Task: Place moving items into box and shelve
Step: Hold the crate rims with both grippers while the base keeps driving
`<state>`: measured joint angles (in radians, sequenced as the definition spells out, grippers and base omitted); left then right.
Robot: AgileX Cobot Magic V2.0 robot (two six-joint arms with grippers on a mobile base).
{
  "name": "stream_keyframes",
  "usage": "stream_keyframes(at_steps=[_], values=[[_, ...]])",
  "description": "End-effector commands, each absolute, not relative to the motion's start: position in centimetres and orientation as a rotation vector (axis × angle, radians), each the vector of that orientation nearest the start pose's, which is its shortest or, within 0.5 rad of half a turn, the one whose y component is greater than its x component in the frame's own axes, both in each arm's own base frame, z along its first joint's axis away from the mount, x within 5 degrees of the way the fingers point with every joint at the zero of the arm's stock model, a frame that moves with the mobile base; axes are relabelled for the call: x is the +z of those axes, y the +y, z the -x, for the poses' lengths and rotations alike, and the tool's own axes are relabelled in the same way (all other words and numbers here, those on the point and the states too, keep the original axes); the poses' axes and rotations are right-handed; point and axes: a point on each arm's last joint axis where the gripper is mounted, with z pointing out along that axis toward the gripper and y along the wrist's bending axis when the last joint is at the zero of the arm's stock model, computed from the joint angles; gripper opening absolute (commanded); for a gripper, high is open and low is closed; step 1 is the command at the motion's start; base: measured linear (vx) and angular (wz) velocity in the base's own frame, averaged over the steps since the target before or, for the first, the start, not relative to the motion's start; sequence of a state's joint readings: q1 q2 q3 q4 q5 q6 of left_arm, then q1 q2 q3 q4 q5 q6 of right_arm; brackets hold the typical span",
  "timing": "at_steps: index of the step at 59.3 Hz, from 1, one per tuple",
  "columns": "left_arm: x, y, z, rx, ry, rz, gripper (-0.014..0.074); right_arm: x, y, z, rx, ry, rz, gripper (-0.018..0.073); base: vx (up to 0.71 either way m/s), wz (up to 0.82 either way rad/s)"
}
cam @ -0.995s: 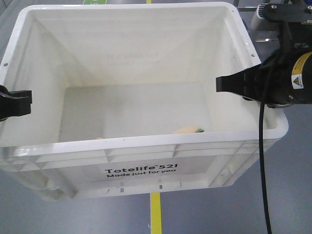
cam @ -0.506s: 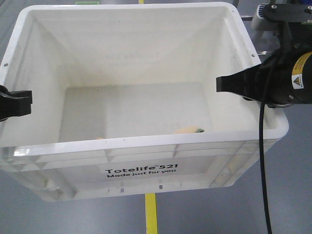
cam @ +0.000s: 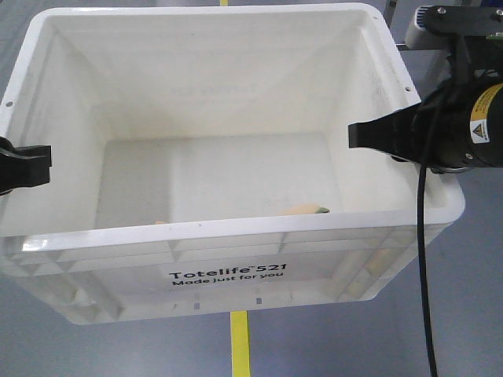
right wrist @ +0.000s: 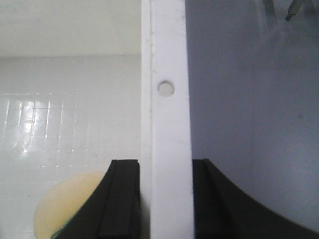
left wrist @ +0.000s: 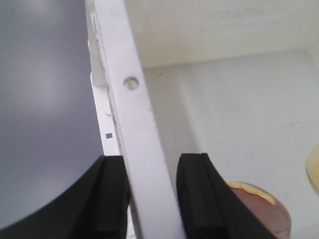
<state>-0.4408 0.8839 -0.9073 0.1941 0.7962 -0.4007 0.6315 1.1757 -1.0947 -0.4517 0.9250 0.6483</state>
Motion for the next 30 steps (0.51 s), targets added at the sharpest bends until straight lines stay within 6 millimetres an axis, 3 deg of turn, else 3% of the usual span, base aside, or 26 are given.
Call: stream_keyframes(at_steps=[1, 30], values=[[39.4, -6.62, -15.74, -0.335, 1.984, -0.161, 0.0015, 38.47, 11.2, -20.96, 0.088, 2.17, 0.209, 0.0099, 0.39, 0.0], [39.4, -6.62, -15.74, -0.335, 1.984, -0.161, 0.0015, 38.47, 11.2, -20.96, 0.088, 2.17, 0.209, 0.0099, 0.36, -0.04]])
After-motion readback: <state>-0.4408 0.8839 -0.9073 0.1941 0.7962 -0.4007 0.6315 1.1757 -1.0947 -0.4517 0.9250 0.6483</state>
